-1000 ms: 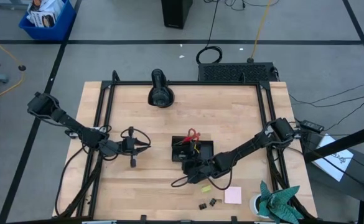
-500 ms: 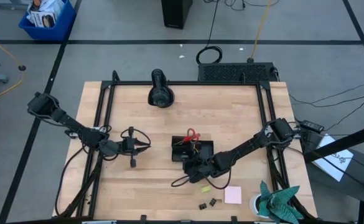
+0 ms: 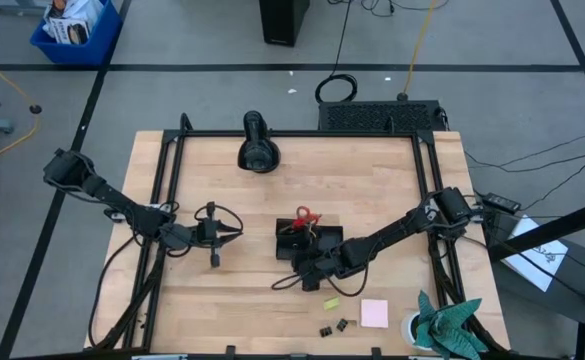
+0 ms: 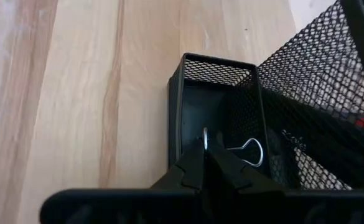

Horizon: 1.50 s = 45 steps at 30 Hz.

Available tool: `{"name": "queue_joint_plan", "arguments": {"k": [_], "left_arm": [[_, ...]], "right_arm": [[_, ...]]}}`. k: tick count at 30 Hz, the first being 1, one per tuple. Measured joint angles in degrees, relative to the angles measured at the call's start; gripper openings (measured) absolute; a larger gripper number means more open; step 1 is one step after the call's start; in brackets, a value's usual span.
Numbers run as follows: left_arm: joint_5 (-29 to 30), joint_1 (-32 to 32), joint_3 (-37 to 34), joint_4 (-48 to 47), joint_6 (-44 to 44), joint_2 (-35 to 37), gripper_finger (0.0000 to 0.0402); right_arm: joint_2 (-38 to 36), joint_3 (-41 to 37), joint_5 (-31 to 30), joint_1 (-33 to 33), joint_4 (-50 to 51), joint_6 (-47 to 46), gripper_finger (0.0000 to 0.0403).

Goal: Pick and place office supplies into organizer
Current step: Put the left binder clip into the desk organizer

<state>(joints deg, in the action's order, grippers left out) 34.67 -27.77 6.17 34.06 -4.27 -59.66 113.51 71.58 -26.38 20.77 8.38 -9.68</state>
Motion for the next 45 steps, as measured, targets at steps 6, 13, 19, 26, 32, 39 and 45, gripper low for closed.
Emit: {"name": "queue_joint_plan", "arguments": {"k": [6,13,19,26,32,39,45], "left_arm": [[-0.1,0.0,0.0,0.0,0.0,0.0,0.0037],[-0.1,0.0,0.0,0.0,0.3,0.0,0.0037],[-0.1,0.0,0.0,0.0,0.3,0.0,0.0037],[-0.1,0.0,0.0,0.0,0.6,0.0,0.0037],[-0.1,0.0,0.0,-0.1,0.5,0.0,0.0037],[-0.1,0.0,0.0,-0.1,0.5,0.0,0.0037],[-0.1,0.0,0.0,-0.1,0.1,0.0,0.0037]], "right_arm": [[-0.1,0.0,2.3,-0.8,-0.1,-0.7,0.0006],[-0.1,0.0,2.4,-0.8,-0.5,-0.6,0.0042],[-0.5,0.0,1.7,-0.3,-0.3,-0.3,0.0063],[-5.6,0.1,-2.7,1.9,-0.2,3.6,0.0073],[-11.9,0.1,-0.4,4.8,0.7,6.0,0.0075],[-15.4,0.1,23.6,7.9,1.6,-3.6,0.0079],[-10.9,0.1,25.2,11.1,2.8,-6.7,0.0109]]}}
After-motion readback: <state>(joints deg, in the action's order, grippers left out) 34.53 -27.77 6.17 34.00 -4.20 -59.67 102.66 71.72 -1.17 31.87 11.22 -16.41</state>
